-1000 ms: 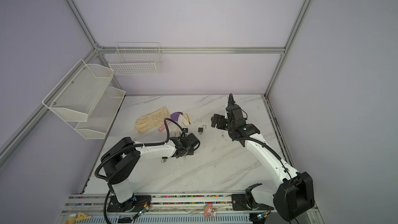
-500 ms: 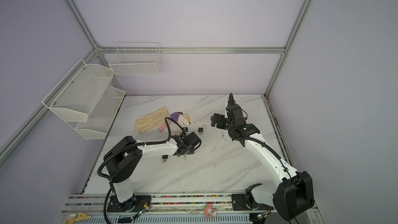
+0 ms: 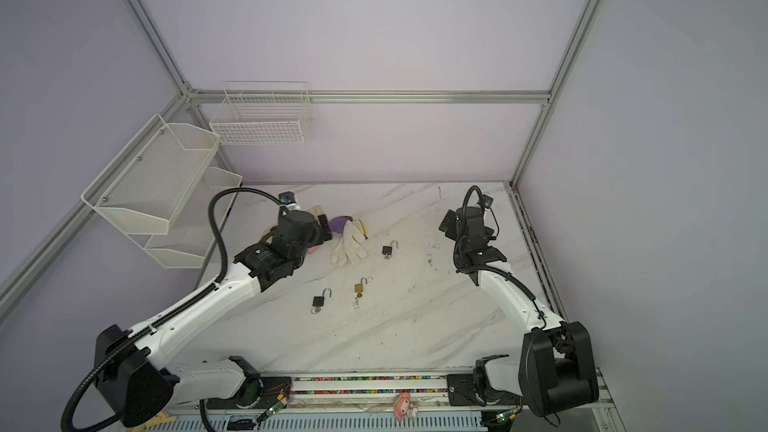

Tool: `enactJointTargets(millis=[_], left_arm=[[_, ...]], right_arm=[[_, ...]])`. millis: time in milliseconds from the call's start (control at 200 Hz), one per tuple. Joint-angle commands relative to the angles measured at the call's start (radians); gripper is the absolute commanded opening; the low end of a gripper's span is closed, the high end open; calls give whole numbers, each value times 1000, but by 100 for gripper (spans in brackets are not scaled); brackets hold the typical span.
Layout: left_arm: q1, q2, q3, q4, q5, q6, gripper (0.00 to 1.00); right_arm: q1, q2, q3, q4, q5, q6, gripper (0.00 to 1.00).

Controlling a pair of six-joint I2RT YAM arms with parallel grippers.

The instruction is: Unlock with the key

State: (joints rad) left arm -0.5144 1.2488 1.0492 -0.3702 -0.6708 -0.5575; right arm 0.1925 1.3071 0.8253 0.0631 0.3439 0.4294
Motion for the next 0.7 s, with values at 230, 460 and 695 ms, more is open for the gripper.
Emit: enactJointTargets(millis=[230, 460, 695], left_arm=[[391, 24, -467, 610, -110, 351, 100], [456, 123, -700, 1241, 182, 502, 100], [467, 353, -781, 1600, 341, 575, 100]], right_arm=[[-166, 283, -159, 608, 123, -180, 97], [-211, 430, -188, 904, -168, -293, 97], [-141, 460, -343, 1227, -292, -476, 98]])
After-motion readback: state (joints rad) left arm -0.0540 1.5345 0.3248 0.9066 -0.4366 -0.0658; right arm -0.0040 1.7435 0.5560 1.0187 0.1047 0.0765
